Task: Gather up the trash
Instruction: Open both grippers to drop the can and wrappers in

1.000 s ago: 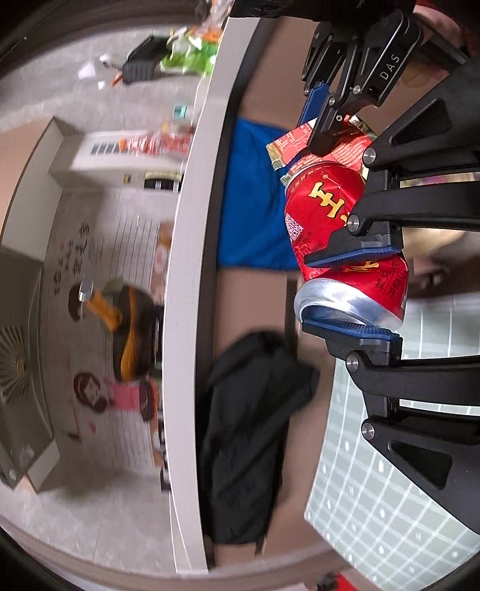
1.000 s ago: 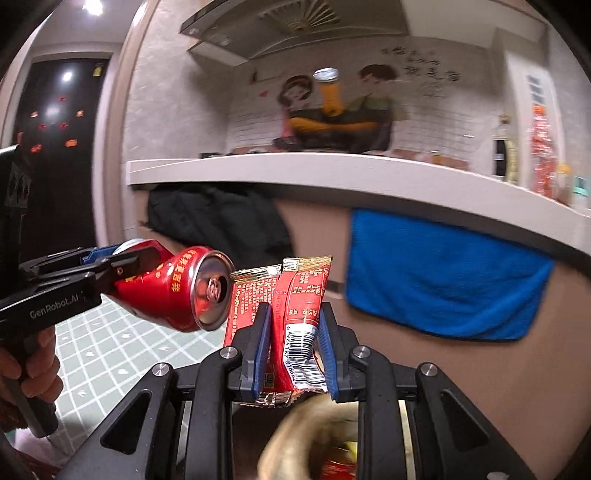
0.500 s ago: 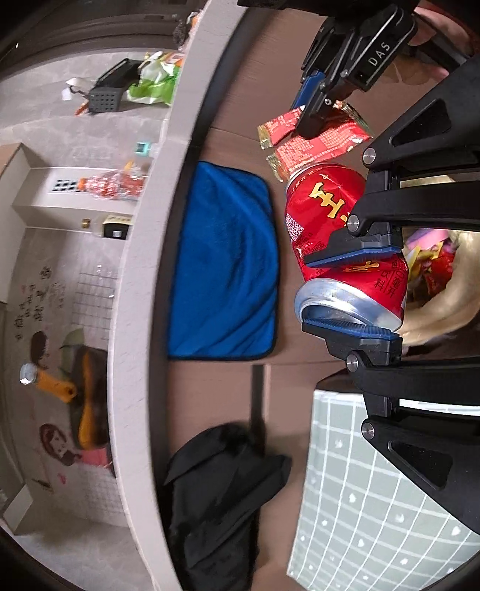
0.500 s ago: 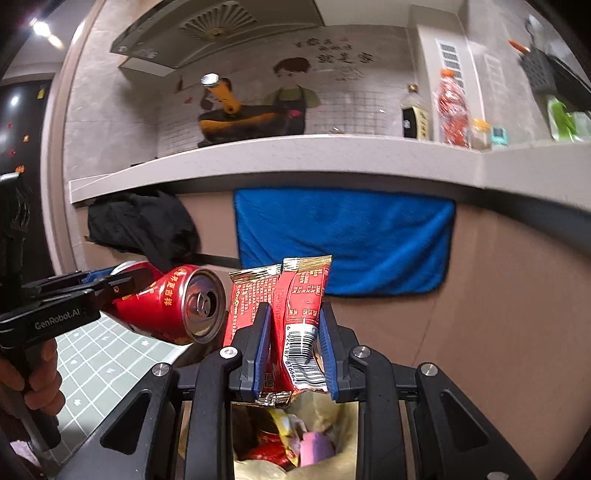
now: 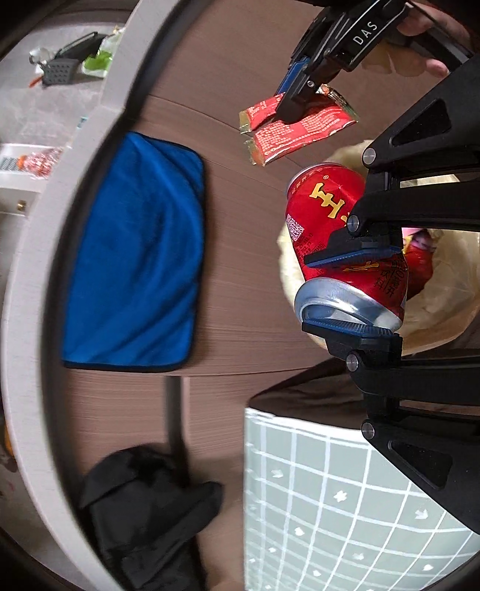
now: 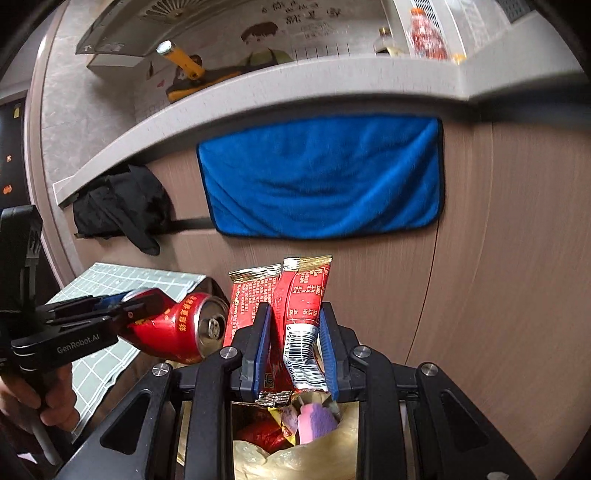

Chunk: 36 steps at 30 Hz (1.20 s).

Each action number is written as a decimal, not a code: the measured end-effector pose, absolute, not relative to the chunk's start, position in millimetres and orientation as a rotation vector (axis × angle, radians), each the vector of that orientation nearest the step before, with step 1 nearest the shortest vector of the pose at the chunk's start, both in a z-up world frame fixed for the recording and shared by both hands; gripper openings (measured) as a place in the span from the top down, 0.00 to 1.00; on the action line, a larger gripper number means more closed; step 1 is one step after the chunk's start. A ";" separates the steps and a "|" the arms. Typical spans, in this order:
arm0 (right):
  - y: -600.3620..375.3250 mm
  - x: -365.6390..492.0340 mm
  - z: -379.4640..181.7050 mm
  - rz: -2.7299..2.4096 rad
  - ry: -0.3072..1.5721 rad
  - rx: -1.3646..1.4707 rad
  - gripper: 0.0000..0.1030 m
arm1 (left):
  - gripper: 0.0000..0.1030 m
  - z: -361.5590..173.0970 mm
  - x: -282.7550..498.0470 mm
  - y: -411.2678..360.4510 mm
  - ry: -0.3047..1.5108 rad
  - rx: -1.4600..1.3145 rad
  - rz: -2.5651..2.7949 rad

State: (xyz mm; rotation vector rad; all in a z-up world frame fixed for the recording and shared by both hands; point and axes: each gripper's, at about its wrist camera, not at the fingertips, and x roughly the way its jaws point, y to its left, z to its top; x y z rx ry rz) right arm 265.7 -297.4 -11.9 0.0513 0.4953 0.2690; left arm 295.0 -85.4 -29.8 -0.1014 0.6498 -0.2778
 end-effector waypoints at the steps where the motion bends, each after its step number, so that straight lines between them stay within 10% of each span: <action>1: -297.4 268.5 -16.4 0.270 0.507 0.053 0.77 | 0.72 -34.6 297.2 -86.1 0.666 -0.103 -0.277; 36: -293.5 298.5 -79.2 0.213 0.726 0.052 0.63 | 0.71 -66.7 316.3 -103.3 0.818 -0.104 -0.352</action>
